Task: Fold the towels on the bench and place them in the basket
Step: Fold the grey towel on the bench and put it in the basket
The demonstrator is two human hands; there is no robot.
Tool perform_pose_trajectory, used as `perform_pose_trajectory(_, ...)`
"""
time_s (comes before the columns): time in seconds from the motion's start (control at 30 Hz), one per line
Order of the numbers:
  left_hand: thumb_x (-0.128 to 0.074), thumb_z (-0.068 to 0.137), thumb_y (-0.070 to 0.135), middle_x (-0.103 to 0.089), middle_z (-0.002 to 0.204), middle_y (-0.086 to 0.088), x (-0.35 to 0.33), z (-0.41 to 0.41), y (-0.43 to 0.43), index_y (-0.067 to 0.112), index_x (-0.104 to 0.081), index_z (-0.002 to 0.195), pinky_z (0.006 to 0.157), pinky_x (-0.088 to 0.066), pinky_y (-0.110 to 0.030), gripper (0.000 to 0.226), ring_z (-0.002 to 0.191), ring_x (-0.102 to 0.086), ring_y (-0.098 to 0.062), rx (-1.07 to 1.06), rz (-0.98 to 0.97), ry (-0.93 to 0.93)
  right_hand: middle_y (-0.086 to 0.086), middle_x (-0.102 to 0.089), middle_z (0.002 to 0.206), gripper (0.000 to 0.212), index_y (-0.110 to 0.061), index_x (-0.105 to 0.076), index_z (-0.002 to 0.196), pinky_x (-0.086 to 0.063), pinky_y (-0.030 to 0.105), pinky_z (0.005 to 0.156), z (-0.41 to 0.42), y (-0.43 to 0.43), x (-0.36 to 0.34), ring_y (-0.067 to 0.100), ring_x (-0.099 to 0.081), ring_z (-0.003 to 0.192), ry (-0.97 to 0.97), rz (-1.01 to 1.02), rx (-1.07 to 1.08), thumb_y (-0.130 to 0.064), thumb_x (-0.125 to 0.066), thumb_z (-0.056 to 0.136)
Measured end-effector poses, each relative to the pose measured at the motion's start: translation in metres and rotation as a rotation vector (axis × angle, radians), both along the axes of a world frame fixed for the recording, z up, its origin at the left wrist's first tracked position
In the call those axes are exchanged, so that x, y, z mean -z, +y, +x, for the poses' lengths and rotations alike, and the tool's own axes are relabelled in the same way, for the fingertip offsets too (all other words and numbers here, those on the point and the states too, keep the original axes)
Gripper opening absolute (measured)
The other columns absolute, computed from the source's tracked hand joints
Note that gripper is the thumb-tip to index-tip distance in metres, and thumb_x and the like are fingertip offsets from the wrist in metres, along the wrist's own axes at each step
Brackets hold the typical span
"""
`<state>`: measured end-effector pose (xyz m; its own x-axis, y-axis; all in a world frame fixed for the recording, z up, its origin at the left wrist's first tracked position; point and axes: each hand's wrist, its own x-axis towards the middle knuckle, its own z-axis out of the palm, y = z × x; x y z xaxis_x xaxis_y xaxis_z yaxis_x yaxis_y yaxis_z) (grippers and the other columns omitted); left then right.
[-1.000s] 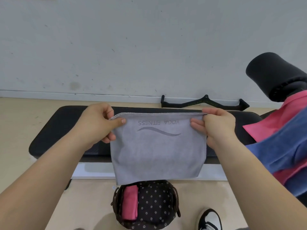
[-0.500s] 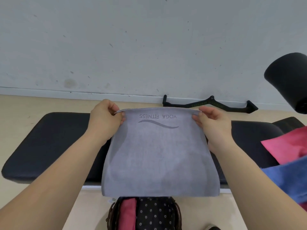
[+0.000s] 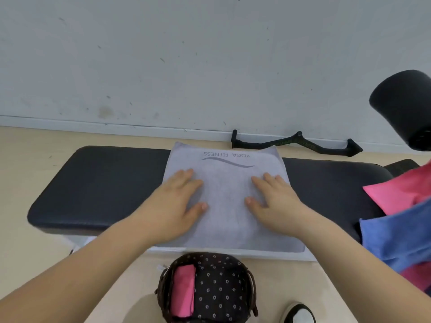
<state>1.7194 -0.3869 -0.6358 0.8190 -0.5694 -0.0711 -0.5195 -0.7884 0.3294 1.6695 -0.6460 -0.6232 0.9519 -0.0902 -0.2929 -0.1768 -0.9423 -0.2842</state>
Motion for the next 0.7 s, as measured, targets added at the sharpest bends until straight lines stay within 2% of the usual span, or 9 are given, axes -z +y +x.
perform_pose_trajectory(0.07,-0.004,0.085,0.077,0.010,0.172,0.003,0.014,-0.017,0.004,0.031,-0.010,0.165,0.126,0.009,-0.031,0.092,0.159,0.012,-0.018,0.091,0.126,-0.001,0.002,0.018,0.171,0.081,-0.032,0.005,0.164,0.007,0.046,0.127,-0.016,0.003,0.013,0.026,0.019,0.157,0.112,-0.091,-0.049,-0.069,-0.026,0.099)
perform_pose_trajectory(0.13,0.003,0.088,0.078,0.022,0.168,0.009,0.026,-0.022,0.018,0.037,0.007,0.163,0.128,0.010,-0.038,0.086,0.155,0.024,-0.013,0.117,0.203,-0.075,-0.002,0.030,0.168,0.090,-0.038,0.015,0.161,0.015,0.046,0.126,-0.030,-0.001,0.021,0.023,0.029,0.154,0.105,-0.102,-0.089,-0.082,-0.012,0.087)
perform_pose_trajectory(0.2,0.001,0.091,0.080,0.020,0.169,0.012,0.031,-0.022,0.034,0.041,0.007,0.162,0.129,0.007,-0.039,0.081,0.155,0.023,-0.009,0.087,0.191,-0.136,-0.005,0.029,0.168,0.095,-0.040,0.015,0.161,0.015,0.046,0.126,-0.041,-0.011,0.023,0.019,0.029,0.154,0.021,-0.108,-0.101,-0.083,0.002,0.077)
perform_pose_trajectory(0.27,-0.001,0.093,0.080,0.015,0.170,0.011,0.035,-0.023,0.050,0.040,0.002,0.163,0.129,0.006,-0.038,0.081,0.156,0.018,-0.009,0.052,0.172,-0.158,-0.006,0.024,0.170,0.089,-0.040,0.011,0.162,0.012,0.046,0.127,-0.051,-0.023,0.024,0.017,0.025,0.155,-0.031,-0.107,-0.066,-0.077,0.007,0.080)
perform_pose_trajectory(0.37,-0.014,0.093,0.078,0.007,0.171,0.006,0.039,-0.032,0.061,0.030,-0.006,0.164,0.129,0.002,-0.040,0.086,0.159,0.009,-0.015,0.015,0.164,-0.162,-0.003,0.017,0.172,0.070,-0.035,0.003,0.164,0.009,0.051,0.127,-0.065,-0.032,0.023,0.021,0.018,0.158,-0.060,-0.123,0.006,-0.063,-0.007,0.100)
perform_pose_trajectory(0.47,-0.066,0.086,0.057,-0.022,0.170,-0.009,0.040,-0.046,0.056,0.019,-0.032,0.160,0.126,-0.020,-0.050,0.090,0.158,-0.016,-0.029,0.088,0.176,-0.333,0.002,0.003,0.173,0.062,-0.023,-0.014,0.164,0.003,0.051,0.128,-0.074,-0.027,0.012,0.023,0.010,0.159,-0.175,-0.175,-0.043,-0.047,-0.027,0.108)
perform_pose_trajectory(0.53,-0.088,0.071,0.033,-0.034,0.165,-0.013,0.043,-0.052,0.044,0.016,-0.045,0.155,0.120,-0.032,-0.055,0.095,0.151,-0.033,-0.037,0.133,0.181,-0.411,0.001,-0.004,0.173,0.064,-0.022,-0.021,0.163,-0.001,0.044,0.129,-0.080,-0.014,0.004,0.022,0.003,0.160,-0.244,-0.097,-0.103,-0.046,-0.040,0.106)
perform_pose_trajectory(0.63,-0.086,0.066,0.011,-0.047,0.157,-0.015,0.048,-0.052,0.028,0.015,-0.051,0.151,0.114,-0.042,-0.054,0.093,0.141,-0.048,-0.039,0.136,0.176,-0.480,0.000,-0.004,0.173,0.073,-0.026,-0.018,0.163,-0.002,0.036,0.129,-0.087,0.004,0.006,0.021,0.001,0.160,-0.223,-0.046,-0.205,-0.047,-0.052,0.103)
perform_pose_trajectory(0.7,-0.080,0.069,0.010,-0.052,0.152,-0.016,0.049,-0.049,0.025,0.013,-0.052,0.150,0.111,-0.045,-0.054,0.086,0.135,-0.053,-0.040,0.160,0.182,-0.499,0.000,0.000,0.173,0.078,-0.028,-0.014,0.164,0.000,0.037,0.129,-0.085,0.012,0.012,0.022,0.004,0.160,-0.170,-0.074,-0.247,-0.048,-0.055,0.101)
